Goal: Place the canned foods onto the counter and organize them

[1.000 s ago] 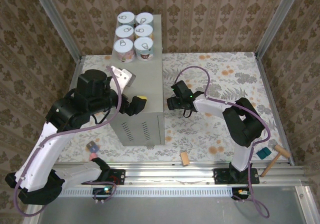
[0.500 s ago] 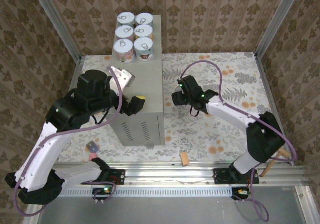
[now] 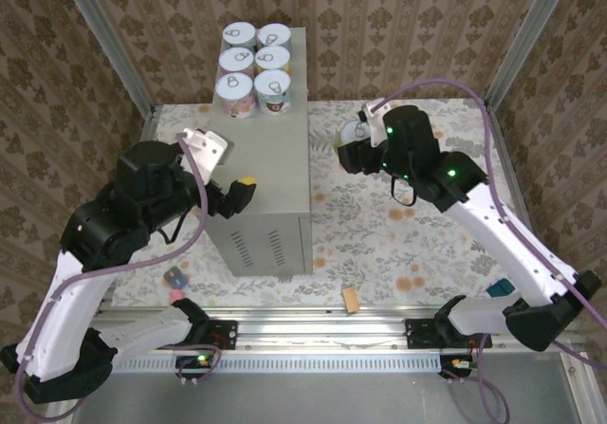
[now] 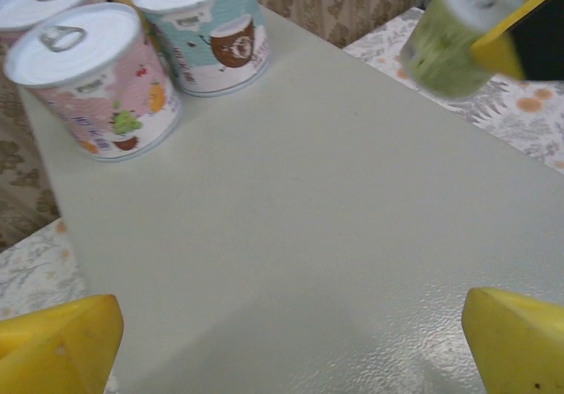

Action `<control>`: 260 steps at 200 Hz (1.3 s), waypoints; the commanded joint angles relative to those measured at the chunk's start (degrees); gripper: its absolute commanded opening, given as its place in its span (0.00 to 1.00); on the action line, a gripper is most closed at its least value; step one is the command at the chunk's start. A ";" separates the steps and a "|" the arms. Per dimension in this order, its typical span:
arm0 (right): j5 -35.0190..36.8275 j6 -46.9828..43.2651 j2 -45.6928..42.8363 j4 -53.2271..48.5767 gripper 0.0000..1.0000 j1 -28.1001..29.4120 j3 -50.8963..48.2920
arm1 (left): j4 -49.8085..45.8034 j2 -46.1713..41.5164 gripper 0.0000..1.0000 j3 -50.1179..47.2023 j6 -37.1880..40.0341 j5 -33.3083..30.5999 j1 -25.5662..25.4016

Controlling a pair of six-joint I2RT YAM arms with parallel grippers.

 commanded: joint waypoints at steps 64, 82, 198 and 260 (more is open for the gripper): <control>-16.09 -2.77 3.04 -8.65 0.75 1.36 20.02 | 5.03 -3.56 1.00 -3.79 2.30 -6.31 3.65; -15.10 -3.48 5.37 -10.51 0.75 3.46 23.70 | 5.75 -4.18 1.00 -4.66 1.34 -7.60 5.28; -5.98 -5.75 25.62 -23.06 0.76 15.61 49.85 | 11.80 0.20 1.00 -3.13 -4.56 0.19 27.97; 0.69 -6.70 40.78 -36.90 0.79 18.93 74.84 | 18.41 8.40 1.00 -0.59 -4.85 1.20 31.60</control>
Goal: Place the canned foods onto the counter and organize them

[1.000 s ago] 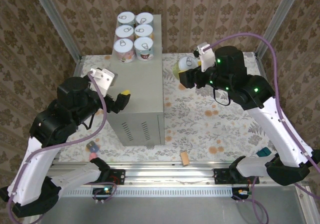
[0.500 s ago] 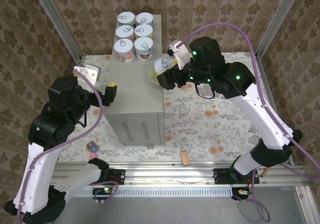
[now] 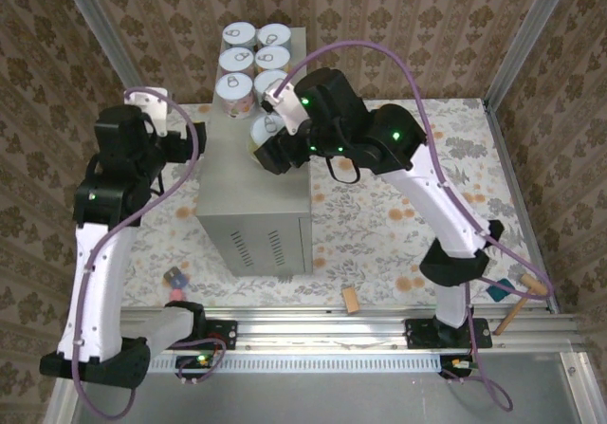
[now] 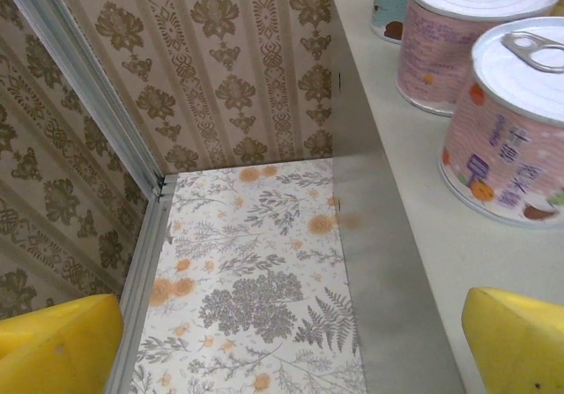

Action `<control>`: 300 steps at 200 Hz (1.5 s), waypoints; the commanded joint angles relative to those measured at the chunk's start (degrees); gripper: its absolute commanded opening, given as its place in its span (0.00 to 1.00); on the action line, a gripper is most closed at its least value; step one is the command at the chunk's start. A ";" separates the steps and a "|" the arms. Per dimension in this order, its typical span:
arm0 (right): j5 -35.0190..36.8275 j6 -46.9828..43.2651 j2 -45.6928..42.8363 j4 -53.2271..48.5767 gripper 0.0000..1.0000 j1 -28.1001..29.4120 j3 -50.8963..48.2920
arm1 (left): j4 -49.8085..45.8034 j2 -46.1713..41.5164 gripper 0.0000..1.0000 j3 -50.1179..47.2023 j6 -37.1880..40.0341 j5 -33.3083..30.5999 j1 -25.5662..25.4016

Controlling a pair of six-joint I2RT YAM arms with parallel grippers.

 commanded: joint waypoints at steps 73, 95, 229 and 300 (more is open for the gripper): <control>7.01 -1.32 3.63 -5.28 0.81 0.80 7.05 | 9.55 9.97 1.00 6.14 -1.42 5.93 5.20; 7.10 -1.45 3.94 -5.09 0.81 0.80 6.84 | 10.65 13.82 1.00 8.15 -1.49 7.70 6.08; 9.92 1.07 -27.35 19.33 1.00 -1.35 -36.15 | 14.52 30.69 1.00 18.94 -1.98 18.51 9.75; 11.86 2.85 -36.61 21.46 1.00 -4.82 -45.49 | 15.36 33.65 1.00 20.84 -3.39 21.52 9.73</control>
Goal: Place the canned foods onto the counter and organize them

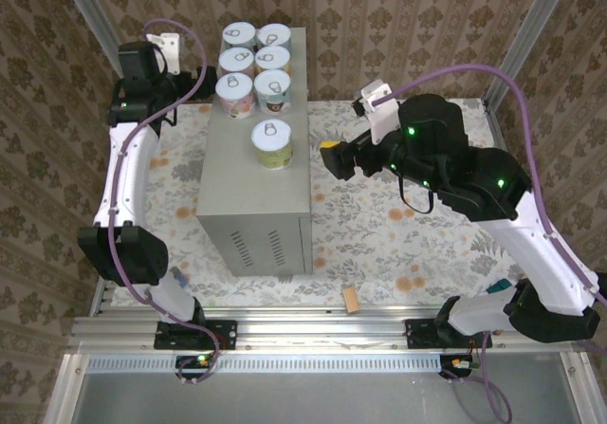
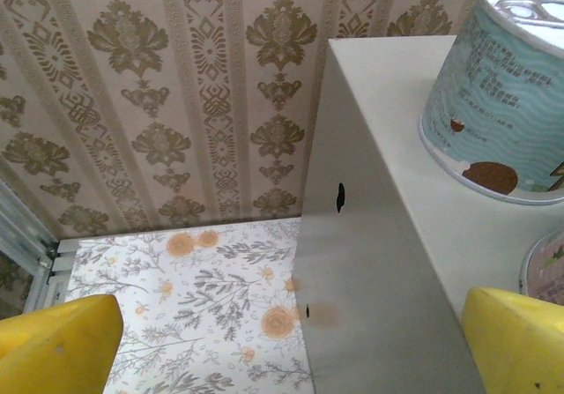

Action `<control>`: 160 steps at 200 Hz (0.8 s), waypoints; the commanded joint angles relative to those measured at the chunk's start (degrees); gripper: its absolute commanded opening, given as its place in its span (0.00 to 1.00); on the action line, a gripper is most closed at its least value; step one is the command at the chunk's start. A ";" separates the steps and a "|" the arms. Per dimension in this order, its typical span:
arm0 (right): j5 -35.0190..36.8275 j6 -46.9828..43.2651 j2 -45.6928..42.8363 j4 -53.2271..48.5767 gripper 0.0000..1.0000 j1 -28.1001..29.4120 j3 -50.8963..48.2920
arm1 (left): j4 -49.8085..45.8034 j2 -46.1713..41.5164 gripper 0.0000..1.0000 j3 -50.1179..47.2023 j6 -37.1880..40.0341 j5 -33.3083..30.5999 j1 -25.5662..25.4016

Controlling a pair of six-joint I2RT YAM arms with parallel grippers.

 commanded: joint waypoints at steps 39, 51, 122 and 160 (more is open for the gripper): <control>1.18 0.99 -0.12 2.32 1.00 -0.69 -2.81 | 1.40 0.69 1.00 2.45 -1.46 2.91 0.14; 1.18 0.99 -0.10 2.39 1.00 -0.70 -2.92 | 1.31 0.83 1.00 2.58 -1.35 3.05 0.04; 1.29 1.17 -1.04 2.89 1.00 -0.82 -4.55 | 0.26 2.23 1.00 4.38 -0.94 3.52 -0.75; 1.52 1.17 -1.52 3.17 1.00 -0.89 -5.36 | 0.28 2.32 1.00 4.29 -0.96 3.61 -0.97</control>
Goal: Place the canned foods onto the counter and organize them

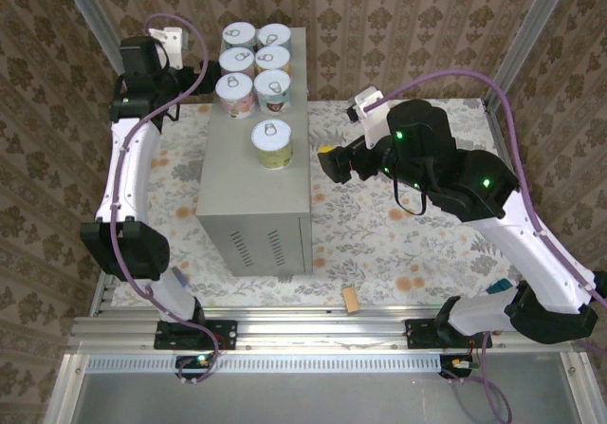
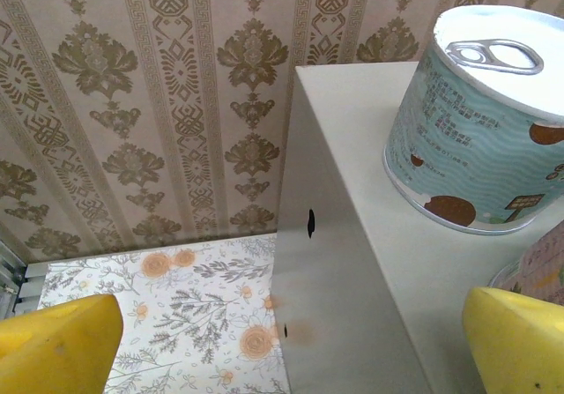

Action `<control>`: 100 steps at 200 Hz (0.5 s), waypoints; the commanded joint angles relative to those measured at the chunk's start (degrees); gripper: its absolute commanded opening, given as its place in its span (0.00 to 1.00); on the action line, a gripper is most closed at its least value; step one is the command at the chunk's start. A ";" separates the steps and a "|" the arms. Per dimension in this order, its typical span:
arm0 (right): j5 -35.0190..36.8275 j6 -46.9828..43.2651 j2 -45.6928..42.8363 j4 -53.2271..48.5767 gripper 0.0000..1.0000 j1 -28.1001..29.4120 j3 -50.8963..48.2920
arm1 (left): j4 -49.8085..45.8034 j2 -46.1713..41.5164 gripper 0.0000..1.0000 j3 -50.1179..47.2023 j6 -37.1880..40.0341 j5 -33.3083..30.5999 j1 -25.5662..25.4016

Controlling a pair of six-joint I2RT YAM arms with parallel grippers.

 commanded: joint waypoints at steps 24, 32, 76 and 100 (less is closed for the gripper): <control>1.13 1.10 -1.53 2.10 1.00 -0.51 -1.35 | -0.11 0.36 1.00 1.31 -0.35 0.99 -0.67; 1.13 1.13 -1.64 2.11 1.00 -0.46 -1.45 | -0.13 0.36 1.00 1.25 -0.28 0.90 -0.72; 0.61 1.17 -1.76 2.27 1.00 -0.72 -1.91 | -0.88 -0.79 1.00 1.20 -0.15 -0.59 -0.60; 0.40 1.06 -1.32 2.51 1.00 -0.93 -2.43 | -1.73 -3.32 1.00 0.15 -0.41 -1.46 0.19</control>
